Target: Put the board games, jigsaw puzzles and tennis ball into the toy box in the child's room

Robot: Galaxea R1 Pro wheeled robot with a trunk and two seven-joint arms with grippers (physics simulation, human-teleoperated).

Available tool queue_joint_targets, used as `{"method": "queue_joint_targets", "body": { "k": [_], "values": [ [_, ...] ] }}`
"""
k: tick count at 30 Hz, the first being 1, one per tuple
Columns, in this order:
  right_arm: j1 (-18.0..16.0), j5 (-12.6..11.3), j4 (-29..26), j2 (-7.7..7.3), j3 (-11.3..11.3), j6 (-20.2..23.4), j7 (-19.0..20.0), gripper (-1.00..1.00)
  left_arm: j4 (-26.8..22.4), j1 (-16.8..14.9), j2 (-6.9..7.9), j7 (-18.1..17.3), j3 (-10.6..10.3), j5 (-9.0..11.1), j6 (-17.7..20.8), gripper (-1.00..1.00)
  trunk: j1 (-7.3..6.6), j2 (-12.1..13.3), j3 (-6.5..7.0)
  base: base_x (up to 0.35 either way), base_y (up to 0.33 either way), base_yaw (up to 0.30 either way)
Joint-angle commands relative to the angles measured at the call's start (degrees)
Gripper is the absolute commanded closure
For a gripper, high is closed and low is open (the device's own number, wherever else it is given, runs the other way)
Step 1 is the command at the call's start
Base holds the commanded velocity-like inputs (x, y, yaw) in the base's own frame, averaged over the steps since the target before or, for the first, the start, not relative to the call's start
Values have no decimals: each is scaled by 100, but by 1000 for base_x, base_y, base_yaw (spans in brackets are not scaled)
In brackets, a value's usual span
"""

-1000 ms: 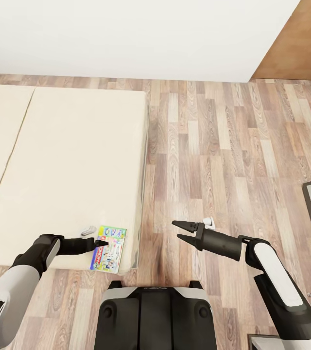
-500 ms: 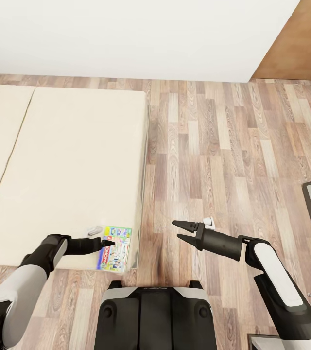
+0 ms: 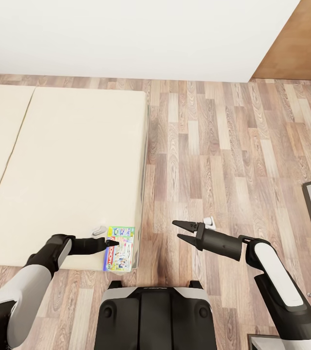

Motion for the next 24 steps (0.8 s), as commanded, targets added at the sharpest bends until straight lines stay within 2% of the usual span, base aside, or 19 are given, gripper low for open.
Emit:
{"method": "queue_joint_targets", "body": {
  "k": [1, 24],
  "values": [
    [-3, -14, -3, -4, 4, 9, -13, -100, -5, -3, -7, -45, 47, -60, 36, -100, 3, -9, -6, 0, 0, 0],
    [6, -13, -12, 5, 5, 9, -13, -100, -5, -3, -28, -63, 47, -51, 42, -100, 3, -9, -6, 0, 0, 0]
  ]
}}
